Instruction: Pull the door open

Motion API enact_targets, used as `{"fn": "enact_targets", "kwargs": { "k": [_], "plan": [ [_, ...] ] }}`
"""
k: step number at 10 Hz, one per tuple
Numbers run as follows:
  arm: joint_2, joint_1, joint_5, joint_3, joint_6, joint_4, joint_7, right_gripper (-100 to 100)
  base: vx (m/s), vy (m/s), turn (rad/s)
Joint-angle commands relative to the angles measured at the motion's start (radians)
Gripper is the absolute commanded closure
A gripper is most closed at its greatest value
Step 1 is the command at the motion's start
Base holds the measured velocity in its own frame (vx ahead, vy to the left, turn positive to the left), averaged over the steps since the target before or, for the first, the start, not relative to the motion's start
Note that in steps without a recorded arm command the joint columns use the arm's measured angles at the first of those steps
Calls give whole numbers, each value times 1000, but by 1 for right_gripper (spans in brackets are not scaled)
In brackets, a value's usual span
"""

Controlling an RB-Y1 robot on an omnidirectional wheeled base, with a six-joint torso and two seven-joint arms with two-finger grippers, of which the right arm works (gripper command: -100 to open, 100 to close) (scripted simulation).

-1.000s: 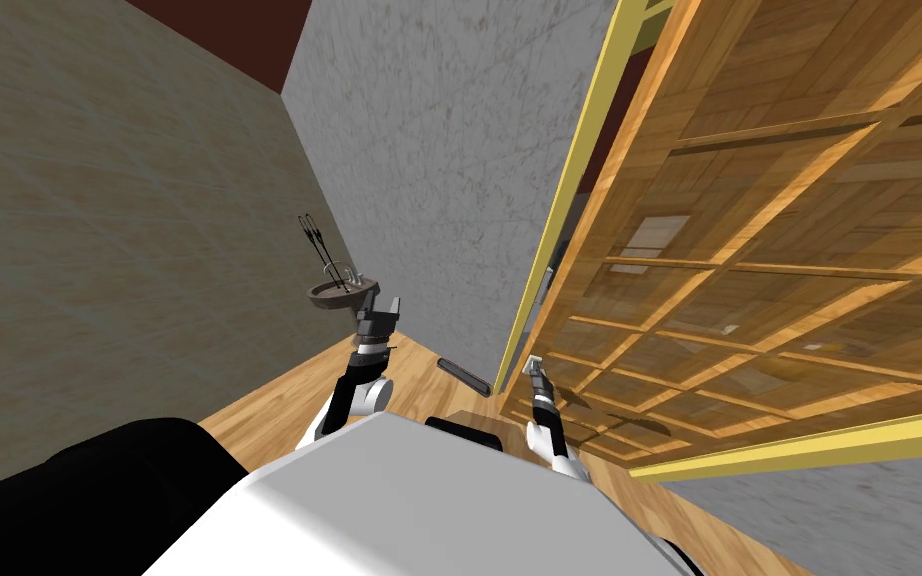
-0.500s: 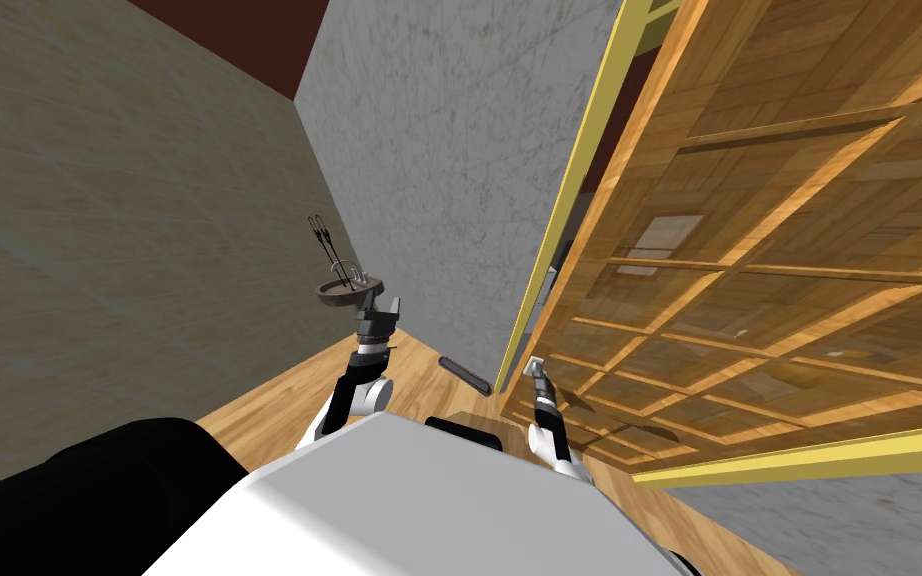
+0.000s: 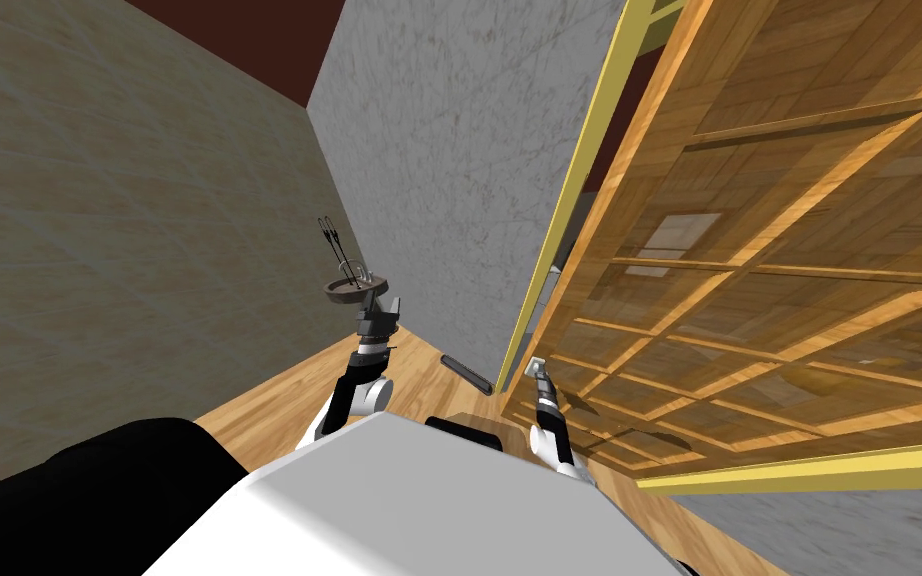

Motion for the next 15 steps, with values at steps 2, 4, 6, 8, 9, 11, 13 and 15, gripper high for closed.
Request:
{"fn": "enact_targets", "kwargs": {
  "k": [2, 4, 6, 8, 9, 11, 13, 15],
  "plan": [
    [16, -23, -2, 17, -7, 39, -62, 100, -27, -13, 70],
    [13, -21, -7, 18, -6, 42, -93, 100, -34, -17, 57],
    [13, -21, -7, 18, -6, 56, -93, 100, -2, -3, -6],
    [7, -16, -19, 21, -6, 34, -148, 100, -31, -9, 56],
    [7, -16, -19, 21, -6, 34, -157, 100, -29, -15, 73],
    [4, -13, -25, 22, -6, 32, -193, 100, -22, -19, 47],
    [4, -13, -25, 22, -6, 14, -193, 100, -2, 3, -7],
    [4, -13, -25, 22, -6, 32, -193, 100, -3, -4, -6]
  ]
}}
